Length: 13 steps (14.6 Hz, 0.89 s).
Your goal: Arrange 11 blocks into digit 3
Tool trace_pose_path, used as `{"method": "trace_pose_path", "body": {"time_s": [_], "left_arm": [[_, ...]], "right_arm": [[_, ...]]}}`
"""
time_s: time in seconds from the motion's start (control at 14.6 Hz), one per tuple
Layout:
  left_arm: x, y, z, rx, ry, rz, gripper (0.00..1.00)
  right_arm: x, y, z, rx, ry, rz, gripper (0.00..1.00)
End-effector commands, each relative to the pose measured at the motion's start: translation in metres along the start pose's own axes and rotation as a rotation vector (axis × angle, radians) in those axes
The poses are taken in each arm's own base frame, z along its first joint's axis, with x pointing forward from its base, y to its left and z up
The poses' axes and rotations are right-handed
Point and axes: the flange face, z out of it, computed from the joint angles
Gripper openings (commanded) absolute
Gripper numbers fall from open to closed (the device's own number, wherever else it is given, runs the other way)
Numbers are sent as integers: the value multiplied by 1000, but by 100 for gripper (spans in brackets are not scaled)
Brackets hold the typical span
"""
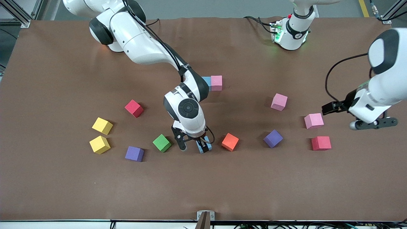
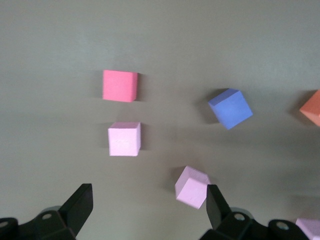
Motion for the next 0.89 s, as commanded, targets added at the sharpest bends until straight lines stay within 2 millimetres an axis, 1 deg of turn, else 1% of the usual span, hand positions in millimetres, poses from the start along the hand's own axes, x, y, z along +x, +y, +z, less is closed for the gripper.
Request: {"method": "trace_pose_path", "body": {"time_s": [0.0,0.07,0.14,0.27,0.34,0.48,0.62,0.76,0.82], "left_arm": [[8,26,28,-18,-2,-73,100],[11,36,38,-16,-6,-115,100],[13,50,53,-15,-11,-162,100],[17,67,74,-11,-17,-247,100],[21,69,82,-16,-14,-286,100],[24,81,98,-18,-20,-353,100],[22,100,108,-18,-19,-431,100],[21,107,113,-17,-21,-461,100],[24,108,120,-19,-19,-466,100]], "right_arm": [[2,-4,14,23,-13,39,100],[3,-5,17,25,-13,41,100],[5,-6,20,24,-14,43,100],[12,-8,24,28,-15,53,100],[13,-9,27,32,-16,53,100],[13,-9,30,43,-21,55,100],[11,-8,31,43,-27,62,100],[2,-6,33,35,-45,81,100],[-2,-5,34,31,-54,85,100]]}}
